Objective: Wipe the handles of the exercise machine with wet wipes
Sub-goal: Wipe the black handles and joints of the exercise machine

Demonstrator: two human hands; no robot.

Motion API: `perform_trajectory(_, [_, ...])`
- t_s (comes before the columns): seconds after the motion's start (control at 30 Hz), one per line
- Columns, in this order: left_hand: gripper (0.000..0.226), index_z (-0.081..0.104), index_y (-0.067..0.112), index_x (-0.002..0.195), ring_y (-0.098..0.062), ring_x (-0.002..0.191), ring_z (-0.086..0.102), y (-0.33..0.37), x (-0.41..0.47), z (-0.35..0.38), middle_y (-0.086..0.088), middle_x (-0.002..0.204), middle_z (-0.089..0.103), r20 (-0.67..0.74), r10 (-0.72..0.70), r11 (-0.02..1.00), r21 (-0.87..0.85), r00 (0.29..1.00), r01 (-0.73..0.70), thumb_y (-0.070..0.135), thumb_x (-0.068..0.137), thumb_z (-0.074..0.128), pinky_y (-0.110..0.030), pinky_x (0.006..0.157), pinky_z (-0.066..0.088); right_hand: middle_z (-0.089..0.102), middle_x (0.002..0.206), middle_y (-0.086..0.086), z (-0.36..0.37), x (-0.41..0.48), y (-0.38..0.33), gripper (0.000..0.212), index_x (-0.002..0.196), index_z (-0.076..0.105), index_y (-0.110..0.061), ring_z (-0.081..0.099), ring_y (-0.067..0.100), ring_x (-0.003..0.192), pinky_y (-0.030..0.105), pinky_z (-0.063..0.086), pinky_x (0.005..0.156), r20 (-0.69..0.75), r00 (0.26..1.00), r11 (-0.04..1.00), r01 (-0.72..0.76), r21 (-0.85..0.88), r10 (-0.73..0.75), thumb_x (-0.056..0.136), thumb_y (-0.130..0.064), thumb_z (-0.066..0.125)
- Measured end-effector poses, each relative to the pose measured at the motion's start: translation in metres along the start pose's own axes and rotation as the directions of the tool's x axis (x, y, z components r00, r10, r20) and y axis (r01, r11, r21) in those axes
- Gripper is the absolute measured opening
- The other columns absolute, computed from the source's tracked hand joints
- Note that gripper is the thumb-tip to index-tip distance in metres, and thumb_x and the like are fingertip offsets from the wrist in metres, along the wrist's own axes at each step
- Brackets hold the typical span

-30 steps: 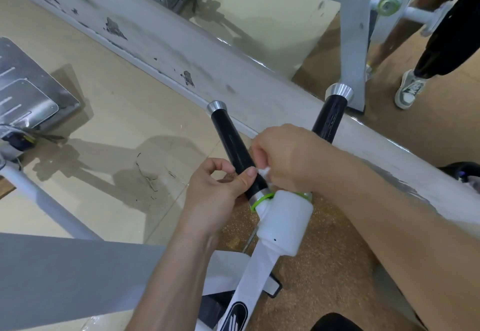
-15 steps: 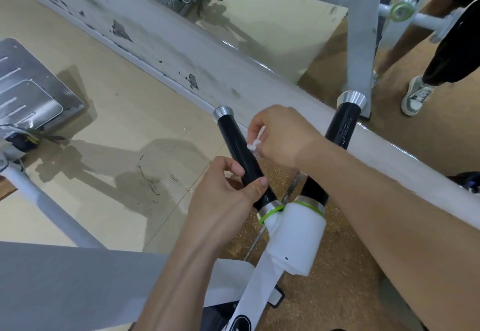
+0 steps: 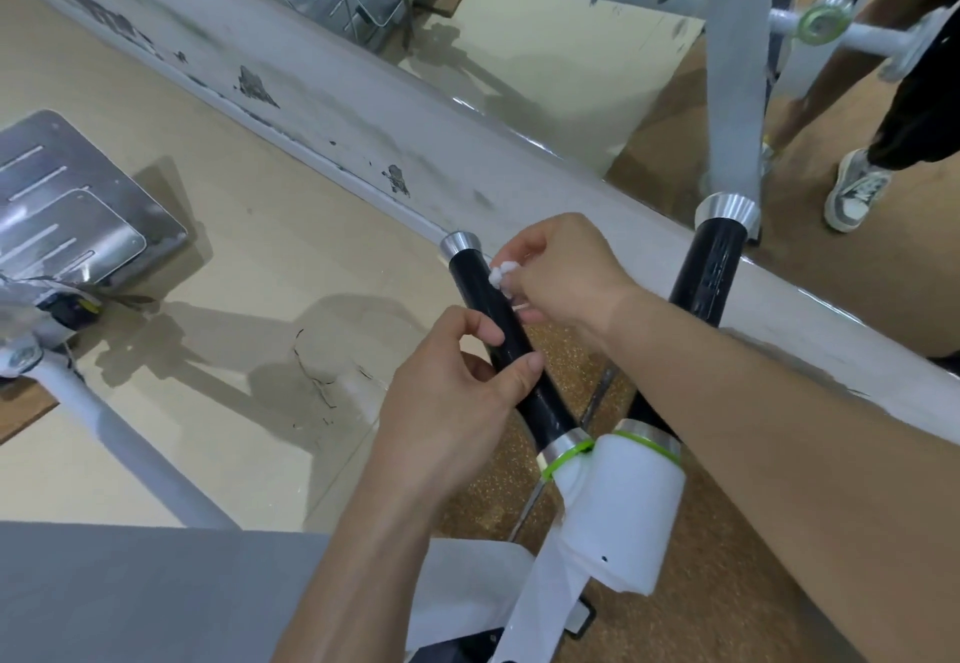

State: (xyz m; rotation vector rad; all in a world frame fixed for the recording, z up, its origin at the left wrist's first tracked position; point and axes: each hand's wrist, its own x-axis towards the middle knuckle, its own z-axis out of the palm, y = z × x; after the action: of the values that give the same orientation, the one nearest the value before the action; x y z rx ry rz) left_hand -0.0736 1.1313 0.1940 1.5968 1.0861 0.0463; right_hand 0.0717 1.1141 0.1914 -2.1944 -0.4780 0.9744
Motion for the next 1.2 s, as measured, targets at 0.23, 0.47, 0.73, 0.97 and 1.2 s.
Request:
perform_trajectory(0.23, [0.024, 0.049, 0.032, 0.086, -0.005, 0.049, 0.050, 0.000, 0.001, 0.003, 0.004, 0.062, 0.062, -0.009, 0.007, 1.000, -0.013, 1.000, -0.008, 0.041, 0.078, 0.070, -0.024, 0.052, 0.038, 0.070, 0.069, 0.012, 0.005, 0.024, -0.010, 0.014, 0.063, 0.067, -0.012, 0.072, 0.026, 0.070, 0.041, 0.061, 0.069, -0.007, 1.000, 0.995, -0.006, -0.096, 0.006, 0.067, -0.001, 0.076])
perform_trajectory(0.47, [0.018, 0.051, 0.033, 0.088, -0.003, 0.055, 0.054, -0.001, 0.006, 0.000, 0.008, 0.073, 0.065, 0.016, 0.011, 1.000, -0.027, 1.000, -0.011, 0.040, 0.082, 0.067, -0.023, 0.055, 0.040, 0.067, 0.080, 0.010, 0.007, 0.043, -0.015, 0.006, 0.085, 0.066, -0.001, 0.066, 0.023, 0.076, 0.036, 0.059, 0.074, 0.018, 0.994, 0.993, -0.109, -0.048, 0.110, 0.080, 0.000, 0.063])
perform_trajectory(0.73, [0.056, 0.060, 0.031, 0.124, -0.006, 0.082, 0.065, -0.002, 0.031, -0.006, 0.007, 0.088, 0.069, -0.113, 0.005, 0.995, -0.093, 0.994, -0.016, 0.035, 0.071, 0.079, -0.034, 0.082, 0.053, 0.063, 0.068, 0.010, 0.031, 0.056, -0.006, 0.013, 0.080, 0.066, -0.002, 0.060, 0.025, 0.054, 0.025, 0.051, 0.044, -0.076, 0.975, 0.977, -0.211, -0.016, 0.210, 0.074, 0.007, 0.058])
perform_trajectory(0.97, [0.056, 0.062, 0.028, 0.122, -0.008, 0.079, 0.066, -0.007, 0.039, -0.009, 0.006, 0.085, 0.067, -0.091, 0.001, 0.992, -0.122, 0.996, -0.012, 0.032, 0.069, 0.081, -0.034, 0.080, 0.053, 0.063, 0.065, 0.012, 0.007, 0.054, -0.012, 0.022, 0.073, 0.059, -0.008, 0.058, 0.016, 0.047, 0.023, 0.054, 0.049, 0.073, 0.969, 0.900, -0.246, 0.360, 0.236, 0.082, 0.012, 0.056])
perform_trajectory(1.2, [0.047, 0.064, 0.028, 0.117, -0.005, 0.083, 0.064, -0.006, 0.046, -0.014, 0.014, 0.092, 0.065, -0.092, 0.051, 0.995, -0.081, 0.994, -0.059, 0.027, 0.072, 0.079, -0.036, 0.082, 0.054, 0.056, 0.066, 0.012, 0.026, 0.060, 0.003, 0.011, 0.074, 0.060, 0.000, 0.057, 0.023, 0.053, 0.021, 0.047, 0.041, 0.027, 0.972, 0.971, -0.236, 0.047, 0.235, 0.076, 0.010, 0.056])
